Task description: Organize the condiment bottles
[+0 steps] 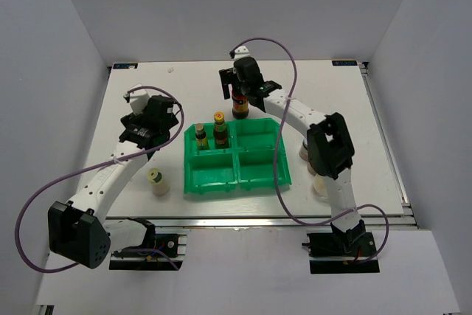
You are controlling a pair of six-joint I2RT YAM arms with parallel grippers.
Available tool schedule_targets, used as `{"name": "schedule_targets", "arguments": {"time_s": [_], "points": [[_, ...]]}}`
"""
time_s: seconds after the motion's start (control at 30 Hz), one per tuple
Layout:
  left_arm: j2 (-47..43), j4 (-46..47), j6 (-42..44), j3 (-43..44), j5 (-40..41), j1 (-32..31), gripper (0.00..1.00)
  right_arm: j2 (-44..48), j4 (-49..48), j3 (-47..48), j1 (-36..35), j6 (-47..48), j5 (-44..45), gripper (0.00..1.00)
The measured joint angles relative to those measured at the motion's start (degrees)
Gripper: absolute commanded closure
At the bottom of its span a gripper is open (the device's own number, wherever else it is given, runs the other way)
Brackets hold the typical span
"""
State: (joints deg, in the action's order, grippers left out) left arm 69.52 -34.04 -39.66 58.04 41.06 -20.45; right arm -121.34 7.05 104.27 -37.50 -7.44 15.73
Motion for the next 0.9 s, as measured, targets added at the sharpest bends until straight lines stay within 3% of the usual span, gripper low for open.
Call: {"name": "schedule_targets", "arguments": {"time_s": [0.2, 0.3, 0.5, 0.53, 0.63, 0.9], "points": [[0.0, 1.2, 0.4, -0.6, -0.7, 0.3, 0.02, -9.9, 6.1, 9.4, 0.2, -1.1, 1.8, 0.11], [0.0, 1.9, 0.7, -0.7, -1.1, 0.6, 0.02, -10.4, 7.1, 10.4, 0.3, -1.6, 2.4, 0.16], [0.0, 2.4, 0.8, -1.2, -1.7, 1.1, 0.02, -10.2, 8.2, 9.9, 0.3, -3.3, 3.9, 0.49], [0.0, 2.4, 0.9, -1.2, -1.8, 1.2, 0.02, -9.8, 7.8, 9.1, 0.3, -3.6, 4.2, 0.61], [-0.2, 2.8, 0.9, -1.5, -2.5, 1.2, 0.02, -7.8, 7.9, 6.3, 0.3, -4.2, 5.1, 0.82], [-1.7, 3.3, 1.1, -2.3, -3.2, 1.2, 0.02, -2.7, 8.2, 0.5, 0.3, -2.3, 4.7, 0.97]]}}
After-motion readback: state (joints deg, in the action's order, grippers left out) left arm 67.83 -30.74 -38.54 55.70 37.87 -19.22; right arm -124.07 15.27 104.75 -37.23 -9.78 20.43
